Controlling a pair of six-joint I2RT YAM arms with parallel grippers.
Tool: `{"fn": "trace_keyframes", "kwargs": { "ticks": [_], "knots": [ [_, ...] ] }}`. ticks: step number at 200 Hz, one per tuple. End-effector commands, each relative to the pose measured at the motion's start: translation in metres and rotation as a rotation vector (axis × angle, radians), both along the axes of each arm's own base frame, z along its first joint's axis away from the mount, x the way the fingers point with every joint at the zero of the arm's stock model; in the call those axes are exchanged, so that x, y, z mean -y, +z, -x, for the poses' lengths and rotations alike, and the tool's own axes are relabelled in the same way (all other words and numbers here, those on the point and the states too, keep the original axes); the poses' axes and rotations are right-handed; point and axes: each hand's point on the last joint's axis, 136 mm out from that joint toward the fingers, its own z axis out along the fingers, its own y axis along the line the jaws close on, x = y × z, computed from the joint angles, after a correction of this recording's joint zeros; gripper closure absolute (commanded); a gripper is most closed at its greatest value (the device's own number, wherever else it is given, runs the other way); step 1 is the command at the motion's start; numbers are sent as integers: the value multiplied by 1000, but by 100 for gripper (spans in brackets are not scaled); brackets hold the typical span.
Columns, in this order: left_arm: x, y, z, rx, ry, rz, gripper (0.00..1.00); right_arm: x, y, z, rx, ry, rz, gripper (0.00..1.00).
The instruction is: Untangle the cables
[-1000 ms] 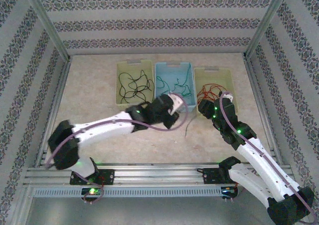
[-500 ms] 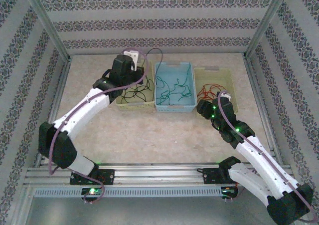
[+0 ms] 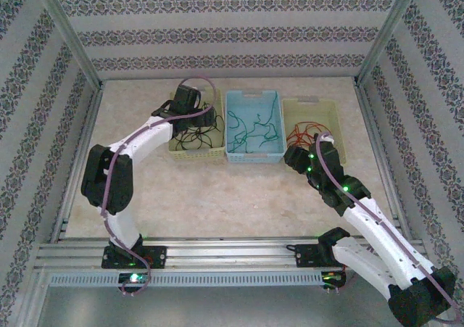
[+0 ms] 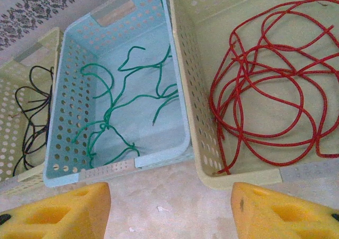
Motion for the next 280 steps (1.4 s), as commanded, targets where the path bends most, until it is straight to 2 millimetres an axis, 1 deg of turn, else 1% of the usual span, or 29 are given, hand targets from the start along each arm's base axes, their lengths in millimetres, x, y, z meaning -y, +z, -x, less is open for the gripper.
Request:
{"fn": "trace_keyframes", "kwargs": {
  "ticks": [1, 15, 28, 30, 54, 67, 76, 84, 98, 108, 125, 140, 155, 160, 163, 171, 181, 190, 194, 206, 216, 225, 233, 243, 246, 251, 255, 263, 280],
  "knots": [
    [-5, 82, 2, 227, 43, 48, 1, 10, 0, 1, 3, -34, 21, 35],
    [-18, 97, 20, 303, 84, 28, 1, 22, -2, 1, 12, -67, 69, 31],
    [-40, 106, 41, 363, 148, 11, 1, 43, -4, 1, 28, -133, 138, 26],
    [-44, 101, 45, 359, 160, -1, 1, 47, -4, 1, 32, -145, 152, 25],
    [-103, 89, 95, 410, 336, -146, 1, 92, 0, -3, 101, -275, 350, 11],
    [-137, 78, 122, 400, 436, -269, 1, 108, 2, -8, 143, -306, 481, 7],
    [-159, 70, 139, 372, 500, -354, 1, 114, 2, -12, 164, -308, 571, 2],
    [-175, 62, 150, 342, 544, -423, 1, 118, 1, -17, 177, -307, 629, 2],
    [-198, 47, 164, 272, 606, -523, 1, 119, -14, -28, 169, -280, 684, 2],
    [-212, 37, 172, 231, 662, -589, 1, 115, -32, -37, 157, -236, 687, 2],
    [-218, 17, 170, 231, 671, -661, 1, 106, -59, -52, 127, -169, 675, 2],
    [-218, -1, 164, 251, 668, -652, 1, 95, -73, -65, 132, -114, 624, 2],
    [-214, -19, 152, 266, 643, -610, 1, 89, -63, -79, 210, -103, 622, 2],
    [-212, -27, 147, 267, 624, -600, 1, 86, -52, -86, 285, -106, 621, 2],
    [-211, -31, 145, 270, 617, -592, 1, 85, -56, -85, 304, -96, 626, 2],
    [-209, -40, 137, 279, 591, -578, 1, 83, -51, -90, 376, -100, 627, 2],
    [-200, -44, 123, 259, 533, -558, 1, 82, -53, -99, 386, -87, 643, 2],
    [-191, -45, 111, 286, 476, -546, 1, 74, -61, -104, 353, -17, 646, 2],
    [-187, -44, 106, 304, 452, -543, 1, 68, -53, -112, 376, 10, 642, 2],
    [-179, -46, 95, 315, 402, -533, 1, 52, -59, -114, 403, 123, 654, 2],
    [-178, -44, 89, 337, 396, -547, 1, 63, -56, -118, 434, 48, 636, 2],
    [-177, -41, 85, 373, 393, -554, 1, 78, -61, -117, 399, 9, 578, 2],
    [-174, -37, 80, 412, 369, -571, 1, 88, -79, -111, 385, 22, 496, 2],
    [-174, -43, 76, 430, 352, -571, 1, 97, -79, -117, 427, -19, 450, 2],
    [-174, -47, 76, 434, 339, -575, 1, 97, -82, -118, 398, -10, 442, 2],
    [-177, -41, 72, 477, 365, -581, 1, 94, -90, -116, 340, 28, 435, 2],
    [-179, -42, 73, 458, 373, -578, 1, 92, -82, -123, 344, 44, 439, 2],
    [-181, -48, 76, 411, 368, -537, 1, 88, -80, -126, 375, 59, 443, 2],
    [-186, -47, 78, 461, 354, -458, 1, 89, -79, -126, 379, 50, 445, 2]
  ]
}}
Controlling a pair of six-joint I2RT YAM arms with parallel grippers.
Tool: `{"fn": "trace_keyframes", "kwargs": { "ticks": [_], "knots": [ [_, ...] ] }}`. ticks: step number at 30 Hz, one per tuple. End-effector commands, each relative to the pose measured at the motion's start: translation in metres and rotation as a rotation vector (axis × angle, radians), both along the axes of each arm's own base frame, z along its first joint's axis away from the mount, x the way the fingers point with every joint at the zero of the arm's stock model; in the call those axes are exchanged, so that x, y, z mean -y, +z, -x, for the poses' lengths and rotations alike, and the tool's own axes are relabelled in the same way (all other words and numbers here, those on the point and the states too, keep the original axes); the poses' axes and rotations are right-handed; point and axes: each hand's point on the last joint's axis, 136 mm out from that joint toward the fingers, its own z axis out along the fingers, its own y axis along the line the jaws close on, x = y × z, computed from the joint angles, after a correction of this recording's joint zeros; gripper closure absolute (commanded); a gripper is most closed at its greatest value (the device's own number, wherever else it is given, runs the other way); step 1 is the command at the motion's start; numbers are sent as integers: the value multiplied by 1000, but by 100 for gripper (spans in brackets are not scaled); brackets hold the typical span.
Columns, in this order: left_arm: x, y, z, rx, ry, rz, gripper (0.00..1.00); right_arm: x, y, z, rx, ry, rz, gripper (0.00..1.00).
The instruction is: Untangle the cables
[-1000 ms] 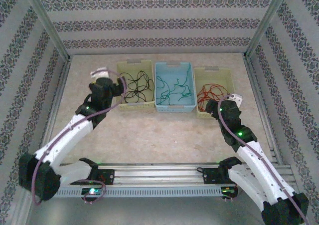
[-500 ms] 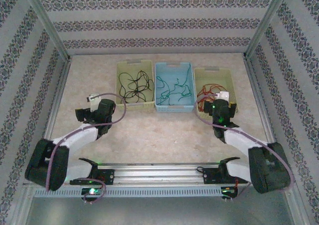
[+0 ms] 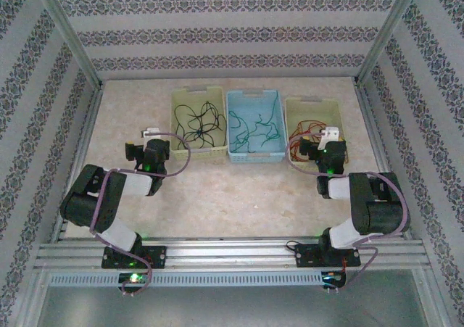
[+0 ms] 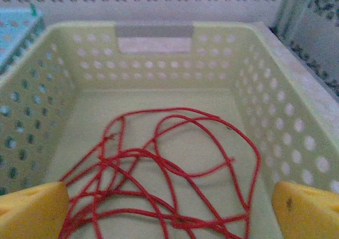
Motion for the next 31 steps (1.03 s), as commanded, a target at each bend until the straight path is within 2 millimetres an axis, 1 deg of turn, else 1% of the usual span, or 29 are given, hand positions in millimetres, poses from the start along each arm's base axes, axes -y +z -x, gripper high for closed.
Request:
{"fn": "trace_keyframes", "kwargs": {
  "ticks": [1, 3, 6, 7, 8, 9, 10, 11, 13, 15, 17, 20, 24, 31],
  "knots": [
    [-4, 23, -7, 141, -59, 79, 1, -19, 12, -8, 39, 89, -48, 2],
    [0, 17, -11, 121, -113, 131, 1, -16, 12, -8, 53, 61, -38, 2],
    [-3, 8, -17, 83, -167, 223, 1, -6, 13, -6, 59, -35, 0, 2],
    [1, 7, -16, 85, -193, 236, 1, -5, 14, -5, 62, -49, 9, 2],
    [8, 1, -12, 80, -240, 249, 1, -5, 13, -5, 62, -53, 19, 2],
    [8, 3, -14, 140, -256, 227, 1, -7, 15, -5, 67, -51, 29, 2],
    [4, 2, -12, 149, -236, 221, 1, -9, 15, -5, 69, -49, 38, 2],
    [1, -3, -10, 93, -201, 250, 1, -10, 15, -5, 71, -47, 39, 2],
    [-1, 3, -12, 152, -210, 227, 1, -10, 16, -5, 73, -47, 41, 2],
    [-1, -1, -9, 109, -192, 246, 1, -10, 17, -5, 77, -49, 45, 2],
    [-2, 3, -11, 146, -198, 230, 1, -10, 17, -5, 76, -49, 45, 2],
    [-2, 1, -11, 135, -196, 235, 1, -10, 15, -5, 70, -46, 38, 2],
    [-2, 2, -11, 140, -198, 233, 1, -6, 12, -8, 56, 10, -46, 2],
    [-2, 2, -11, 138, -196, 234, 1, -11, 12, -7, 58, 26, -29, 2]
  ]
}}
